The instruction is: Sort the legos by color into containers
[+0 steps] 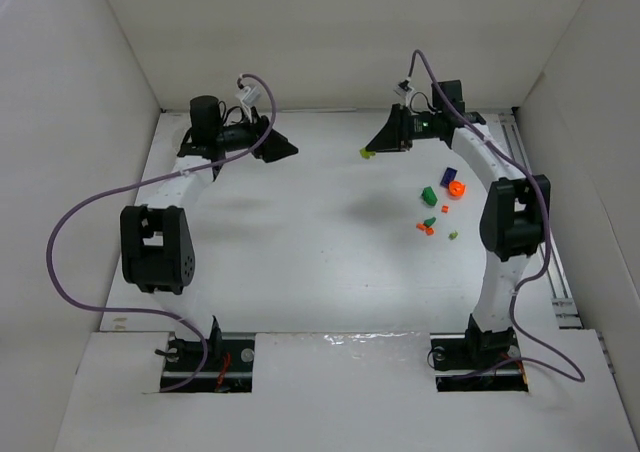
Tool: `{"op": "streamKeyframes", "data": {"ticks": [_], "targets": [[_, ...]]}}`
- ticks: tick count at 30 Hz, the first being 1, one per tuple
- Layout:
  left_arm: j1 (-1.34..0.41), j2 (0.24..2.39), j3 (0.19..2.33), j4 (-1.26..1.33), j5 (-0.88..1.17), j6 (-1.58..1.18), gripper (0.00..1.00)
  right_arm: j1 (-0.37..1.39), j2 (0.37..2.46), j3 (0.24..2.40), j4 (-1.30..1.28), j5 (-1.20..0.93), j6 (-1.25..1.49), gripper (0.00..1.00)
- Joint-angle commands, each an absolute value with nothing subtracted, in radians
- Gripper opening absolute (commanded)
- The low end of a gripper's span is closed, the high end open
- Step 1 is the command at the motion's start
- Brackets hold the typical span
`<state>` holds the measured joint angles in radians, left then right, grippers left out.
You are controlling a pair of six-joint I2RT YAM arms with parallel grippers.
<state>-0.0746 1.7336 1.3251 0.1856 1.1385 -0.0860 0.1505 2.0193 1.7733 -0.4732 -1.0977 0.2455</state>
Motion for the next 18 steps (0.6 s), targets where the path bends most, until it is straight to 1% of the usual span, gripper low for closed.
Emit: {"op": "streamKeyframes", "data": {"ticks": [1, 3, 6, 7, 8, 10, 12, 13, 16, 18], "targets": [[-0.087, 1.681, 1.286, 0.568, 1.212, -0.348, 0.68, 0.153, 1.997, 1.776, -0.248, -1.298, 0.442, 0.18], [-0.116, 1.709, 1.285, 0.633, 1.212, -0.409, 0.68, 0.163, 2.017, 1.766, -0.197, -1.350, 0.497, 0.18], [-0.147, 1.741, 1.285, 0.725, 1.212, -0.512, 0.68, 0.184, 2.029, 1.810, -0.196, -1.400, 0.497, 0.18], [-0.165, 1.765, 1.285, 0.852, 1.212, -0.565, 0.68, 0.184, 2.043, 1.822, -0.187, -1.410, 0.509, 0.18], [-0.166, 1.793, 1.266, 0.950, 1.212, -0.721, 0.68, 0.196, 2.055, 1.831, -0.178, -1.419, 0.524, 0.17], [-0.176, 1.818, 1.266, 1.113, 1.212, -0.823, 0.68, 0.209, 2.065, 1.845, -0.167, -1.431, 0.525, 0.17], [-0.176, 1.838, 1.311, 1.104, 1.212, -0.836, 0.68, 0.228, 2.065, 1.845, -0.155, -1.440, 0.525, 0.17], [-0.176, 1.850, 1.324, 1.118, 1.212, -0.891, 0.68, 0.229, 2.065, 1.856, -0.138, -1.440, 0.525, 0.17], [-0.176, 1.891, 1.350, 1.239, 1.238, -1.015, 0.68, 0.239, 2.065, 1.867, -0.095, -1.431, 0.525, 0.17], [-0.176, 1.904, 1.350, 1.265, 1.238, -1.072, 0.68, 0.250, 2.065, 1.876, -0.078, -1.422, 0.525, 0.17]]}}
